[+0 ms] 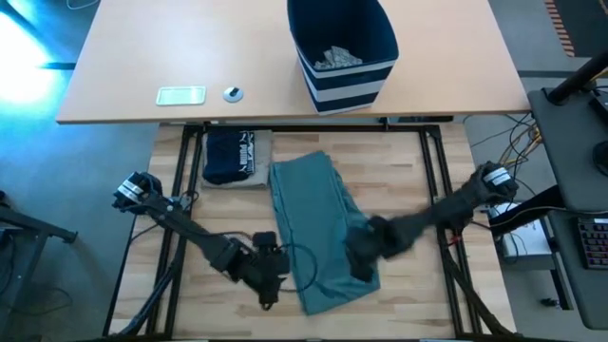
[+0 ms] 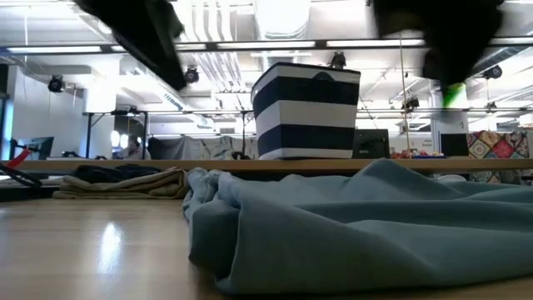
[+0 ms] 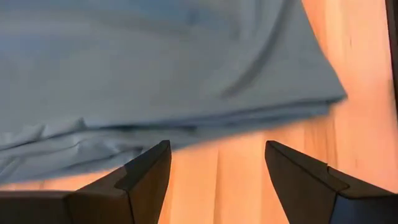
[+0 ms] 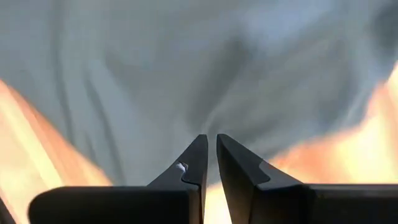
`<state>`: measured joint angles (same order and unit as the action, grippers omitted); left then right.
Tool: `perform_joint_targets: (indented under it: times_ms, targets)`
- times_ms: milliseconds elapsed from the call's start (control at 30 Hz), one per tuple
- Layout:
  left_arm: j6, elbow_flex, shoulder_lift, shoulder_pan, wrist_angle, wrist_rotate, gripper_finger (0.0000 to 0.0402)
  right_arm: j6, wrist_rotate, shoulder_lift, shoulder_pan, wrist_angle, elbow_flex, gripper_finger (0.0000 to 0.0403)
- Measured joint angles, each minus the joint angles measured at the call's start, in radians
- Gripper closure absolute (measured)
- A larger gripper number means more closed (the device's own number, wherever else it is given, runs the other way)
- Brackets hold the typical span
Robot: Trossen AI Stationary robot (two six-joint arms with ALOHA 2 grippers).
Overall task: Fold Laundry from Bin
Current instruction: Fold the gray pants
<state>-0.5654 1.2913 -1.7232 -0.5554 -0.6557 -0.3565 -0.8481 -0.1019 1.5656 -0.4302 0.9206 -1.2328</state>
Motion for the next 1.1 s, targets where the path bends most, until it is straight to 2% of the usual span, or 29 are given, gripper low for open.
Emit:
perform_joint_targets:
  times_ms: [67, 200, 367, 433, 567, 867, 967, 1100]
  targets:
    - [0.011, 0.0, -0.013, 0.06, 0.03, 0.036, 0.0157, -0.151, 0.006, -0.001, -0.07, -0.019, 0.055, 0.037]
    - [0.095, 0.002, -0.063, 0.195, 0.145, 0.025, 0.0157, -0.369, 0.051, -0.008, -0.153, -0.157, 0.188, 0.037]
    - [0.11, 0.003, -0.194, 0.332, 0.276, 0.028, 0.0157, -0.456, 0.05, -0.007, -0.167, -0.513, 0.337, 0.037]
    - [0.091, 0.009, -0.256, 0.37, 0.279, 0.039, 0.0157, -0.467, 0.06, -0.004, -0.168, -0.572, 0.375, 0.037]
    - [0.054, 0.034, -0.337, 0.411, 0.27, 0.124, 0.0157, -0.475, 0.163, 0.001, -0.179, -0.553, 0.406, 0.037]
    - [0.022, 0.046, -0.371, 0.419, 0.247, 0.127, 0.0157, -0.393, 0.444, -0.012, -0.248, -0.509, 0.409, 0.037]
    - [0.033, 0.076, -0.37, 0.419, 0.225, 0.129, 0.0157, -0.377, 0.429, -0.048, -0.245, -0.513, 0.409, 0.037]
    - [0.082, 0.159, -0.38, 0.421, 0.151, 0.137, 0.0157, -0.382, 0.305, -0.107, -0.247, -0.508, 0.409, 0.037]
